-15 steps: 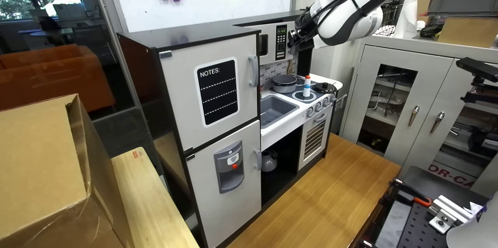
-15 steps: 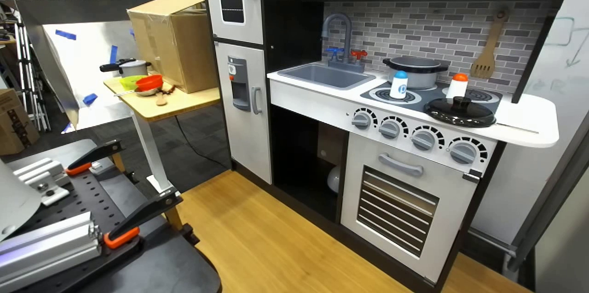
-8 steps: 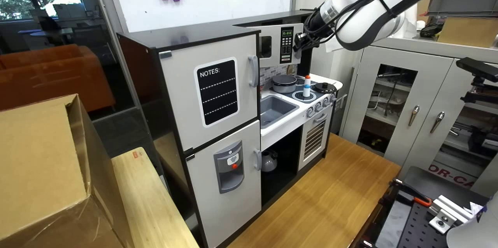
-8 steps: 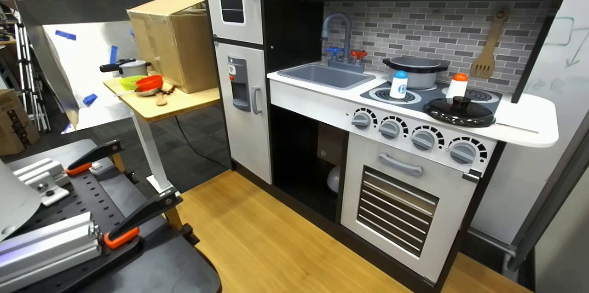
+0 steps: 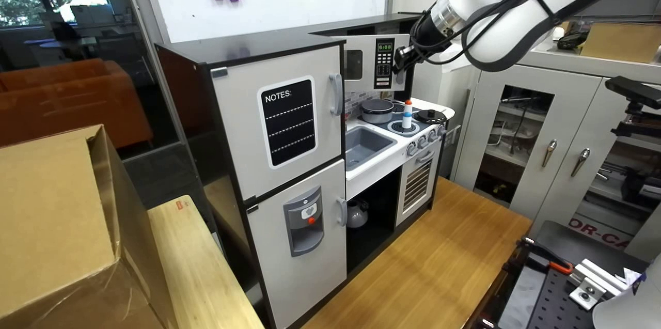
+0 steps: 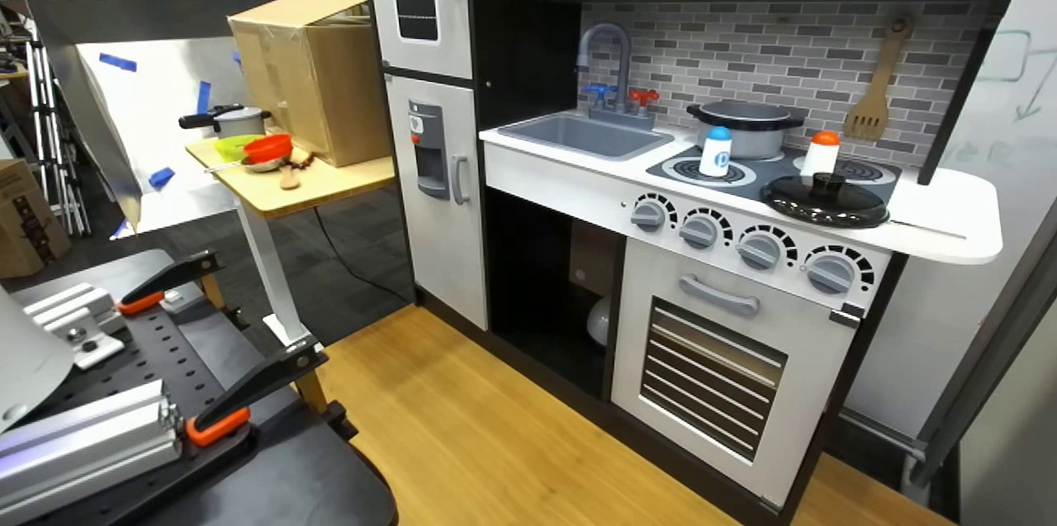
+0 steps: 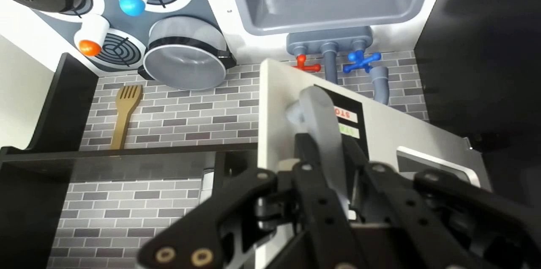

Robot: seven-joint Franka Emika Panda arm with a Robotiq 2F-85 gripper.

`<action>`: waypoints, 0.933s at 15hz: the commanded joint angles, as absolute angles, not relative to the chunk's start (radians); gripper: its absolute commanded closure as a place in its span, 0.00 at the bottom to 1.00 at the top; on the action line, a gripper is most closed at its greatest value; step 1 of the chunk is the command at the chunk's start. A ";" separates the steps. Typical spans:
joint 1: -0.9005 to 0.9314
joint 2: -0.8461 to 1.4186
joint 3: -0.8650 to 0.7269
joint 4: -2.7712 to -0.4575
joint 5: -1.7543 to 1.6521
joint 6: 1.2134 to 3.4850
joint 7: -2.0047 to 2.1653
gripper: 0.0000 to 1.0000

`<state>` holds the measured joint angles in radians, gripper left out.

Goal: Open the microwave door.

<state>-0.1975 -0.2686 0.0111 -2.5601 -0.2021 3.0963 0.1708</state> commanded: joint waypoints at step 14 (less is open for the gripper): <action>-0.214 -0.533 0.235 -2.666 -0.249 2.938 0.319 0.95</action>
